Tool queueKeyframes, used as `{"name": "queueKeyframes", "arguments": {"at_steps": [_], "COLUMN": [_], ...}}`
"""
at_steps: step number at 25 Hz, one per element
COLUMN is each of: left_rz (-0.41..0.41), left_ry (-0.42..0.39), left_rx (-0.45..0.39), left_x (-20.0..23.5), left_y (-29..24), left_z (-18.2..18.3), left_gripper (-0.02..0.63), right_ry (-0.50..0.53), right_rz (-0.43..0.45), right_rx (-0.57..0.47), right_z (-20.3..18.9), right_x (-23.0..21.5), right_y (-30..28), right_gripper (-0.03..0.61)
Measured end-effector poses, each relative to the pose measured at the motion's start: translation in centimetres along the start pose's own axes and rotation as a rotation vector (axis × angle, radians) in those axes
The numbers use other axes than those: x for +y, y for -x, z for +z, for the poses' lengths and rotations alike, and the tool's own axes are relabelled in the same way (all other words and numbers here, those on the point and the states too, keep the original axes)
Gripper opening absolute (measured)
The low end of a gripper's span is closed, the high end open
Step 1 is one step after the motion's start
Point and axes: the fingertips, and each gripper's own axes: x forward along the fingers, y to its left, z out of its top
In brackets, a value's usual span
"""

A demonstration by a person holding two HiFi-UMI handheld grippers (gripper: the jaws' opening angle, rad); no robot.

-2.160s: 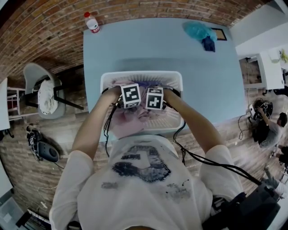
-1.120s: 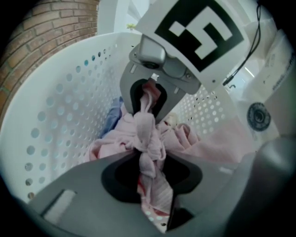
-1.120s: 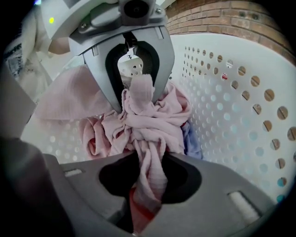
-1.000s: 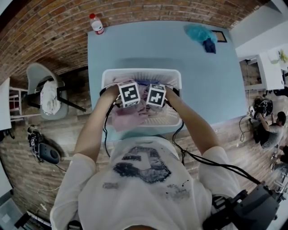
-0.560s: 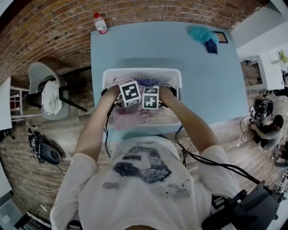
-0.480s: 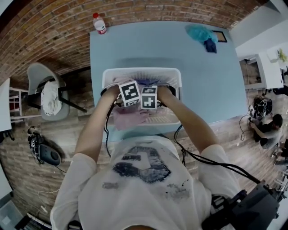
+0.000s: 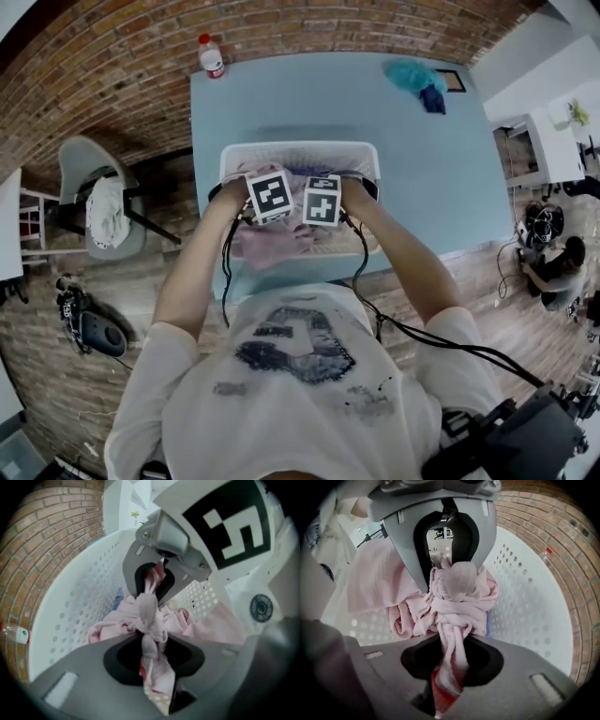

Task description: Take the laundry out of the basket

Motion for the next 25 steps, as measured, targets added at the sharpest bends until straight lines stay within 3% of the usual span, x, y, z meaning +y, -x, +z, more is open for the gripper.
{"name": "queueKeyframes", "arguments": {"at_steps": [2,6,14,20,25], "left_rz": [0.020,0.155,0.257,0.302,0.240], "left_ry": [-0.019,-0.089,-0.182,-0.223,-0.233], "left_rx": [-0.012,-0.046,-0.074,-0.083,-0.096], "left_x": [-0.3,0.9,0.1,-1.2,-3.4], "left_y": [1.4,4.9,10.5,13.9,14.1], "left_z": [0.4,1.7,4.8,8.2,11.9], "left_gripper": [0.117,0.115,0.117,0.117,0.117], "right_ry": [-0.018,-0.049,-0.083,-0.104,-0.137], "right_rz": [-0.027,-0.092,-0.217,-0.298,-0.358], "right_rx": [-0.017,-0.039,-0.042,-0.054,-0.091], "right_z": [0.3,1.0,1.1,-0.2,-3.0], "right_x": [-0.3,-1.0,-1.9,-2.4,-2.8], "right_y": [1.6,4.9,11.5,16.7,20.9], "right_gripper": [0.117,0.117,0.116,0.115,0.114]}}
